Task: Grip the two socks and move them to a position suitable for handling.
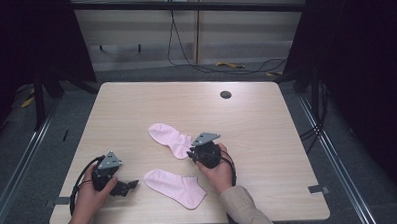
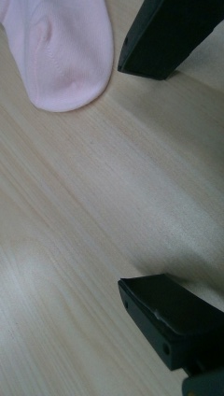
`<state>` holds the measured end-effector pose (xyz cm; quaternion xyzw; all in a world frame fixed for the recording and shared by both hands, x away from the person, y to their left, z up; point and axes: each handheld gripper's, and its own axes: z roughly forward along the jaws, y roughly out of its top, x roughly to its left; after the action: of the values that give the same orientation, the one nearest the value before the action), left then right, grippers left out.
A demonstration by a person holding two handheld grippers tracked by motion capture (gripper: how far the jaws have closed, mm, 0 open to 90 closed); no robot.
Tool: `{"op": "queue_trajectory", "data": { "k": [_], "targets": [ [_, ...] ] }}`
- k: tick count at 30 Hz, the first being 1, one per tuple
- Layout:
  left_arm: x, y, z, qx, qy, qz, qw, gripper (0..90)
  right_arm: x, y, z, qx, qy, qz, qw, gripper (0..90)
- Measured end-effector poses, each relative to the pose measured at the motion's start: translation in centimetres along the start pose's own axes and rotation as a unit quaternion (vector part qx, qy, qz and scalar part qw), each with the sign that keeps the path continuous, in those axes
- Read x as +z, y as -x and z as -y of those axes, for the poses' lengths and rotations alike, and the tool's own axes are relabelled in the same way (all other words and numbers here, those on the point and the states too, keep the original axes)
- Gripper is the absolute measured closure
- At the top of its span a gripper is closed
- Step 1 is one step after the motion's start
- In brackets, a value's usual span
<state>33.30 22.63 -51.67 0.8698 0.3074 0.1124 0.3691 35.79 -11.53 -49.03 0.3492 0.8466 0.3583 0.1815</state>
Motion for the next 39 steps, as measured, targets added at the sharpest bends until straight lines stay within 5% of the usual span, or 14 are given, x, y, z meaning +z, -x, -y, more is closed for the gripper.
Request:
{"op": "queue_trajectory", "data": {
  "k": [4,16,31,39],
  "targets": [
    [0.0,0.0,0.0,0.0,0.0,0.0,1.0,0.0,0.7,0.4,-0.5,0.004,0.0,0.011,0.9999,80.7],
    [0.0,0.0,0.0,-0.002,-0.001,0.001,1.0,0.0,2.0,0.3,-0.3,0.004,-0.014,-0.005,0.9999,82.2],
    [0.0,0.0,0.0,-0.002,-0.001,0.001,1.0,0.0,-2.7,0.8,3.1,-0.025,-0.034,-0.013,0.999,80.0],
    [0.0,0.0,0.0,-0.003,0.0,0.001,1.0,0.0,-4.7,1.9,5.2,-0.008,-0.025,-0.007,0.9996,78.4]
  ]
}}
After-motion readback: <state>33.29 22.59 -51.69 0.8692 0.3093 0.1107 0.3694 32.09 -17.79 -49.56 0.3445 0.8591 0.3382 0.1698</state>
